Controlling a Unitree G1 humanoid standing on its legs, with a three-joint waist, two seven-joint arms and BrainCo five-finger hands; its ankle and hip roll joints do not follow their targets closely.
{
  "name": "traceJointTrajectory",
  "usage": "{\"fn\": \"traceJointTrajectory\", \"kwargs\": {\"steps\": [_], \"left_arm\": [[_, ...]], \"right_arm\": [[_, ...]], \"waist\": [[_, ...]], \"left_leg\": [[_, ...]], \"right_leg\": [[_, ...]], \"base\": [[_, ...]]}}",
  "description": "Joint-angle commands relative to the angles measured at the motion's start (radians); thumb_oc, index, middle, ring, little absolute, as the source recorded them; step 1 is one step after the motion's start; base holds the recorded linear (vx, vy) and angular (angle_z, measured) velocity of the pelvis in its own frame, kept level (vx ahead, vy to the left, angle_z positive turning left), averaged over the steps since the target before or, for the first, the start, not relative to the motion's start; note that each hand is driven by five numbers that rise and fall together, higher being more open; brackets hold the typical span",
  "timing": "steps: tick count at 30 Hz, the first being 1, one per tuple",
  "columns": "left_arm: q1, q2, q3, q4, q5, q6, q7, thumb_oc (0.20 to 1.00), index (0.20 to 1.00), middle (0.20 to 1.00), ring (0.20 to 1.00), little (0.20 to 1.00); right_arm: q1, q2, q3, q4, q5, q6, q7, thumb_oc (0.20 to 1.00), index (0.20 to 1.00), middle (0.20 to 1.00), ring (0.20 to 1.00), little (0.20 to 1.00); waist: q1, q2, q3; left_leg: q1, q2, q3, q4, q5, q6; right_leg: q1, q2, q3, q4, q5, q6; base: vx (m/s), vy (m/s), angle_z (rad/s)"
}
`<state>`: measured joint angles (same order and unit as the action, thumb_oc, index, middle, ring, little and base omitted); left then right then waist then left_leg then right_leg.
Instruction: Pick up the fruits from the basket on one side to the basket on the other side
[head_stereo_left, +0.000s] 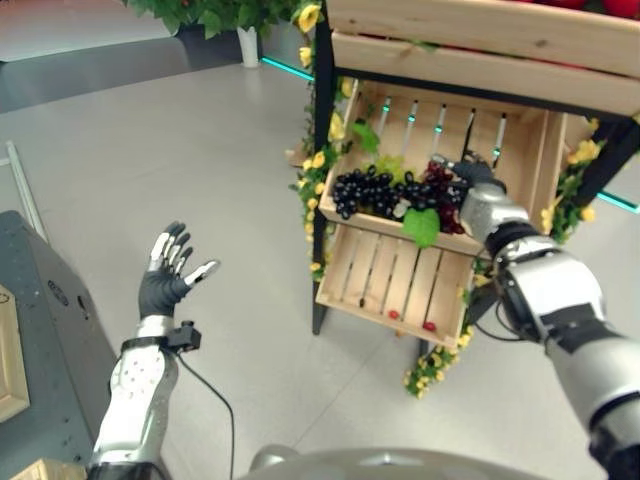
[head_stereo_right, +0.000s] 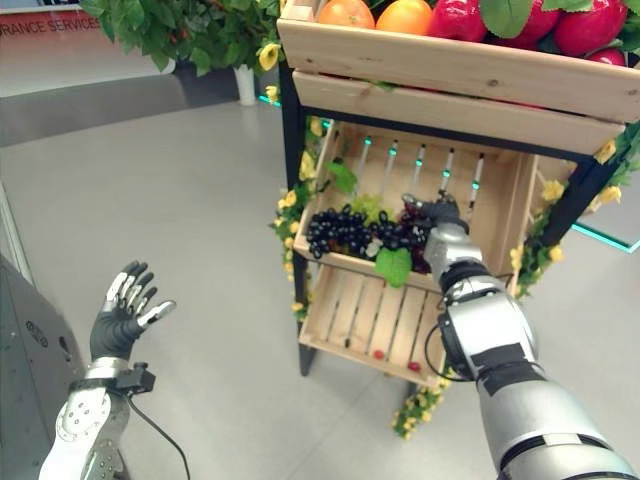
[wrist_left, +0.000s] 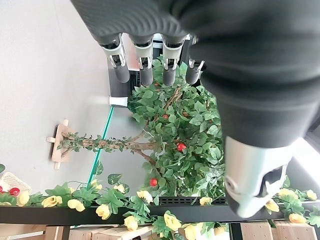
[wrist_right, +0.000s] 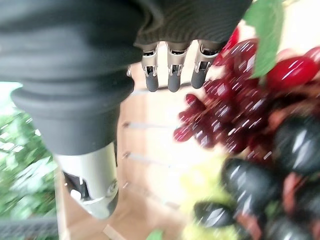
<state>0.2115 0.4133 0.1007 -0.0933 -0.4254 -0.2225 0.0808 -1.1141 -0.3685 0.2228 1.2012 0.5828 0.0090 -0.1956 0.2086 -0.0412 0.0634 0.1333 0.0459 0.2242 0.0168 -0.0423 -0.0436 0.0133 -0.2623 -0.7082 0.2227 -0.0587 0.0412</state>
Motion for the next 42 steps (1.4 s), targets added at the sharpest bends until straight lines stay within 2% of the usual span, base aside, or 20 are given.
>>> {"fn": "traceJointTrajectory", "kwargs": {"steps": [1,6,8,10,22,24,25,28,30,31,36,38,42], "left_arm": [[0.024,0.027,0.023,-0.137,-0.006,-0.061,0.009,1.0,1.0,1.0,1.0,1.0],[0.045,0.01,0.044,-0.134,-0.007,-0.064,0.022,1.0,1.0,1.0,1.0,1.0],[0.052,0.001,0.058,-0.128,0.004,-0.065,0.027,1.0,1.0,1.0,1.0,1.0],[0.055,-0.004,0.064,-0.124,0.01,-0.067,0.028,1.0,1.0,1.0,1.0,1.0],[0.06,-0.025,0.075,-0.128,0.024,-0.071,0.025,1.0,1.0,1.0,1.0,1.0],[0.064,-0.036,0.09,-0.12,0.043,-0.078,0.03,1.0,1.0,1.0,1.0,1.0],[0.064,-0.036,0.09,-0.12,0.043,-0.078,0.03,1.0,1.0,1.0,1.0,1.0],[0.083,-0.044,0.119,-0.106,0.072,-0.103,0.028,1.0,1.0,1.0,1.0,1.0],[0.093,-0.048,0.123,-0.101,0.078,-0.106,0.026,1.0,1.0,1.0,1.0,1.0],[0.104,-0.058,0.137,-0.092,0.091,-0.111,0.027,1.0,1.0,1.0,1.0,1.0],[0.132,-0.081,0.157,-0.104,0.114,-0.139,0.003,1.0,1.0,1.0,1.0,1.0],[0.136,-0.09,0.163,-0.099,0.118,-0.151,0.007,1.0,1.0,1.0,1.0,1.0],[0.15,-0.098,0.179,-0.083,0.124,-0.161,0.004,1.0,1.0,1.0,1.0,1.0]], "right_arm": [[-0.003,-0.038,0.019,-0.179,0.033,-0.112,0.018,1.0,1.0,1.0,1.0,1.0],[0.112,-0.064,0.011,-0.427,0.018,-0.139,0.007,1.0,1.0,1.0,1.0,1.0],[0.22,-0.067,-0.007,-0.573,0.015,-0.152,0.019,1.0,1.0,1.0,1.0,1.0],[0.278,-0.068,-0.024,-0.636,0.008,-0.158,0.034,1.0,1.0,1.0,1.0,1.0],[0.428,-0.066,-0.065,-0.804,-0.066,-0.167,0.047,1.0,1.0,1.0,1.0,1.0],[0.552,-0.066,-0.092,-0.938,-0.09,-0.193,0.077,1.0,1.0,1.0,1.0,1.0],[0.552,-0.066,-0.092,-0.938,-0.09,-0.193,0.077,1.0,1.0,1.0,1.0,1.0],[0.782,-0.06,-0.165,-1.088,-0.133,-0.232,0.129,1.0,1.0,1.0,1.0,1.0],[0.846,-0.057,-0.185,-1.126,-0.138,-0.233,0.149,1.0,1.0,1.0,1.0,1.0],[0.951,-0.05,-0.208,-1.185,-0.131,-0.243,0.192,1.0,1.0,1.0,1.0,1.0],[1.153,-0.034,-0.266,-1.216,-0.163,-0.27,0.263,1.0,1.0,1.0,1.0,1.0],[1.226,0.012,-0.289,-1.184,-0.094,-0.29,0.287,1.0,1.0,1.0,1.0,1.0],[1.31,0.022,-0.319,-1.187,-0.084,-0.305,0.32,1.0,1.0,1.0,1.0,1.0]], "waist": [[-0.014,-0.053,-0.017],[-0.039,-0.046,-0.012],[-0.052,-0.041,-0.009],[-0.058,-0.038,-0.007],[-0.074,-0.028,0.001],[-0.084,-0.024,0.009],[-0.084,-0.024,0.009],[-0.095,-0.019,0.015],[-0.097,-0.02,0.013],[-0.105,-0.02,0.017],[-0.124,-0.018,0.018],[-0.136,-0.015,0.018],[-0.152,-0.014,0.013]], "left_leg": [[0.014,-0.041,0.041,-0.007,-0.057,-0.013],[0.013,-0.04,0.051,-0.006,-0.057,-0.012],[0.014,-0.04,0.056,-0.008,-0.057,-0.011],[0.012,-0.039,0.059,-0.007,-0.058,-0.01],[0.01,-0.039,0.065,-0.006,-0.057,-0.008],[0.008,-0.039,0.065,-0.006,-0.058,-0.007],[0.008,-0.039,0.065,-0.006,-0.058,-0.007],[0.005,-0.041,0.064,-0.005,-0.06,-0.005],[0.005,-0.041,0.062,-0.005,-0.06,-0.004],[0.003,-0.041,0.062,-0.005,-0.06,-0.003],[0.001,-0.044,0.063,-0.01,-0.06,-0.002],[0.0,-0.045,0.063,-0.012,-0.059,-0.002],[-0.001,-0.045,0.064,-0.014,-0.057,-0.003]], "right_leg": [[0.041,0.0,0.013,-0.208,0.171,0.109],[0.033,-0.006,0.018,-0.202,0.173,0.108],[0.03,-0.009,0.018,-0.2,0.173,0.108],[0.028,-0.012,0.016,-0.198,0.172,0.107],[0.02,-0.02,0.023,-0.196,0.177,0.107],[0.016,-0.023,0.021,-0.194,0.176,0.108],[0.016,-0.023,0.021,-0.194,0.176,0.108],[0.014,-0.027,0.015,-0.191,0.174,0.111],[0.015,-0.028,0.013,-0.19,0.174,0.112],[0.013,-0.031,0.011,-0.189,0.175,0.113],[0.009,-0.034,0.01,-0.189,0.178,0.117],[0.008,-0.035,0.011,-0.189,0.179,0.118],[0.003,-0.035,0.015,-0.188,0.179,0.119]], "base": [[-0.03,0.011,-0.05],[-0.03,0.009,-0.09],[-0.03,0.009,-0.08],[-0.02,0.002,-0.06],[-0.01,0.0,-0.04],[0.0,0.0,0.0],[0.0,0.0,0.0],[0.0,0.0,0.0],[0.0,0.0,0.0],[0.0,0.0,0.0],[-0.01,0.013,0.0],[0.0,0.0,0.0],[0.0,0.005,0.01]]}}
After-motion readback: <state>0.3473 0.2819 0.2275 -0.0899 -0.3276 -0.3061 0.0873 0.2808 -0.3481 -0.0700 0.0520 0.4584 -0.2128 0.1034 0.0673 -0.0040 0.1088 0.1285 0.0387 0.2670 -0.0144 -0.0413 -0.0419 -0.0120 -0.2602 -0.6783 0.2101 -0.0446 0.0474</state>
